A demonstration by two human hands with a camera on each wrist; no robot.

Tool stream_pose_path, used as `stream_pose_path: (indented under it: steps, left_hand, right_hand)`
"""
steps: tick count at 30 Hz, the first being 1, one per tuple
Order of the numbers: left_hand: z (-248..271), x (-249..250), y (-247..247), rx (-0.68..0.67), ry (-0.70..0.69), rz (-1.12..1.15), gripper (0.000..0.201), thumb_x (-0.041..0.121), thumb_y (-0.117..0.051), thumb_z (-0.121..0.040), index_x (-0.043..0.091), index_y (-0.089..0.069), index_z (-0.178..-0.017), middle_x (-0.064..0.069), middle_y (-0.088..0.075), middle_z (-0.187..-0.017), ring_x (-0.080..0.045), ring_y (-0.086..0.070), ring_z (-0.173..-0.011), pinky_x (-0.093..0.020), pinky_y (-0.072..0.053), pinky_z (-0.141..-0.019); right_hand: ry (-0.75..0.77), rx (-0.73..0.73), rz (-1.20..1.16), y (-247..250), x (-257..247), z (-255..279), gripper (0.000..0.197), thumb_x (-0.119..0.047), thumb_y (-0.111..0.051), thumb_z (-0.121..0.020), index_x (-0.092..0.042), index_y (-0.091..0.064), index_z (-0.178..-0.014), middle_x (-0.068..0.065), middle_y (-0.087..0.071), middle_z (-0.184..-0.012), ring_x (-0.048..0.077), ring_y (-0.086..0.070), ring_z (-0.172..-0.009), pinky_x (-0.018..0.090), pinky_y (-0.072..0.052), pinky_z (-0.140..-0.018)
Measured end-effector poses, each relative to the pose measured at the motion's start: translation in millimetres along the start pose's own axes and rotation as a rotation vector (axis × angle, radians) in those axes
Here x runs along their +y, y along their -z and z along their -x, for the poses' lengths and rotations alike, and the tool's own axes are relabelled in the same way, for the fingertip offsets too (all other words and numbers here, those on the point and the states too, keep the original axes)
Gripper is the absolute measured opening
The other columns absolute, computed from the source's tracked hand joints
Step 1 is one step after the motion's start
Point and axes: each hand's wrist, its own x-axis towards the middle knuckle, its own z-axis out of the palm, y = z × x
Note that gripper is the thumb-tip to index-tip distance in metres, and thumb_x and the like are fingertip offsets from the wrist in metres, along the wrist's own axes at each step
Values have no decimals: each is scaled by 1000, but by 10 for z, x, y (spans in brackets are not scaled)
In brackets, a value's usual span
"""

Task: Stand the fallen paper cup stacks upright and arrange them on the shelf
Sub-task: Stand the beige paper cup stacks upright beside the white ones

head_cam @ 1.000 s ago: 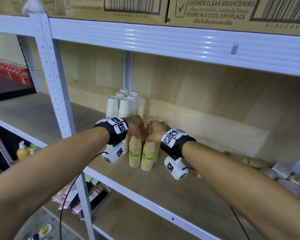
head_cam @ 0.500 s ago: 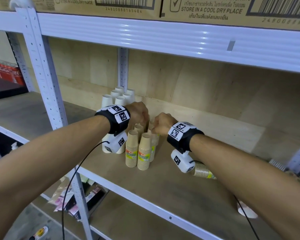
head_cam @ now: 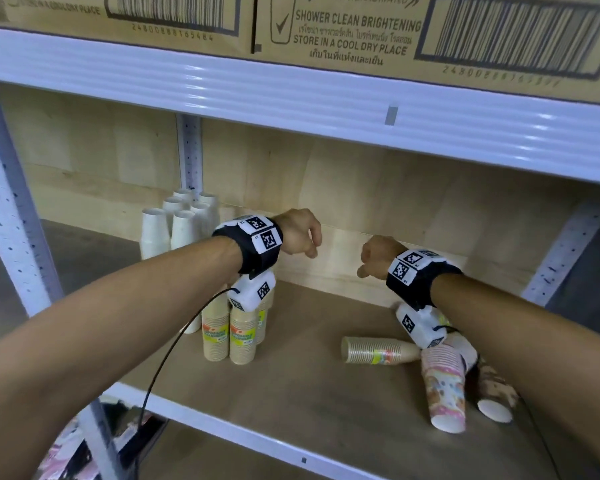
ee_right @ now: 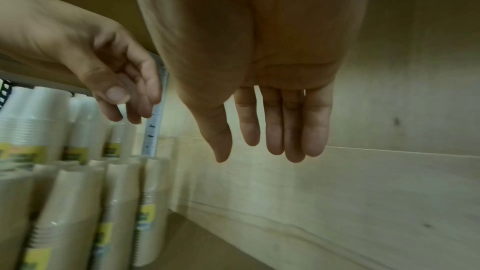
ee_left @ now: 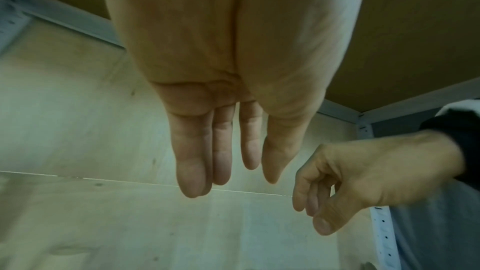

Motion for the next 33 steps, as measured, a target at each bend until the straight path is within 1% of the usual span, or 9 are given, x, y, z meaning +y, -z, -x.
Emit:
stream_pose_path:
  steps: [3,6,9,13,17,21,26,30,33]
  left_hand:
    - [-107,177,-174,-31,-41,5,27,26,-76,-82,21,-68,-108,3,-62,-98,-13,-59,-83,-22,-46,-68]
    - [-210,320,-391,-67,-78,4,31,29,-76,-82,22,-68,-111,5,-59,-102,-16,-58,-92,-25,-45,-77]
    - [-296,441,-627,-120,-115,17,32,31,-75,-83,21,-67,-112,9,-50,-99,-14,-54,-94,-26,-43,-79]
    - [-368,576,-960,-198,-155,24,36,35,-74,-84,22,-65,-116,8,-48,-105,-14,-53,-94,-26,-46,-81]
    - [-389,671,-1282,-318,-186,-2,46,37,-72,-85,19,-58,-125,2,-52,-127,-20,-54,-108,-30,-45,-84]
    - [-394,703,-1524,-390,-204,0,64,30,-69,-90,15,-40,-145,-6,-43,-149,-25,-44,-133,-32,-36,-104]
    - [-462,669,-1742,-415,-193,-43,79,36,-72,-86,16,-33,-150,-5,-35,-154,-26,-38,-138,-34,-33,-109]
    - [-532,647,-1856,-486,-194,-99,79,37,-72,-86,14,-32,-151,-7,-34,-153,-27,-38,-137,-35,-35,-107]
    - [-564,643,-1920,-504,-215,-144,73,31,-73,-85,11,-39,-146,-9,-40,-147,-29,-44,-131,-36,-39,-102]
  right_hand:
    - [-64,-36,66,18,345,48,38,-25,-74,-81,0,-68,-108,14,-67,-111,27,-65,-94,32,-51,-77]
    - [-132,-69,97,11,657,93,41,-29,-76,-81,-6,-66,-114,10,-63,-118,27,-62,-104,30,-47,-79]
    - [-196,-107,89,-14,915,116,49,-30,-77,-81,-12,-61,-124,6,-59,-126,25,-58,-112,26,-42,-78]
    - [-252,-182,116,-123,1198,57,64,-32,-74,-83,-16,-48,-139,4,-47,-141,23,-49,-127,26,-40,-91]
    - [-286,-256,99,-270,1435,-82,76,-30,-76,-83,-14,-38,-146,5,-41,-148,25,-44,-132,26,-40,-94]
    - [-295,-287,91,-430,1712,-281,78,-26,-75,-82,-14,-36,-148,7,-39,-150,26,-44,-133,26,-40,-90]
    - [-266,-271,150,-694,2052,-500,76,-33,-77,-73,-23,-44,-141,3,-47,-143,25,-53,-122,29,-48,-91]
    - [-225,-288,211,-946,2316,-771,64,-36,-79,-63,-17,-60,-122,8,-65,-118,25,-66,-100,41,-57,-88]
    - [-214,-362,247,-974,2321,-855,48,-33,-79,-62,-13,-70,-104,10,-72,-99,23,-71,-87,40,-60,-81]
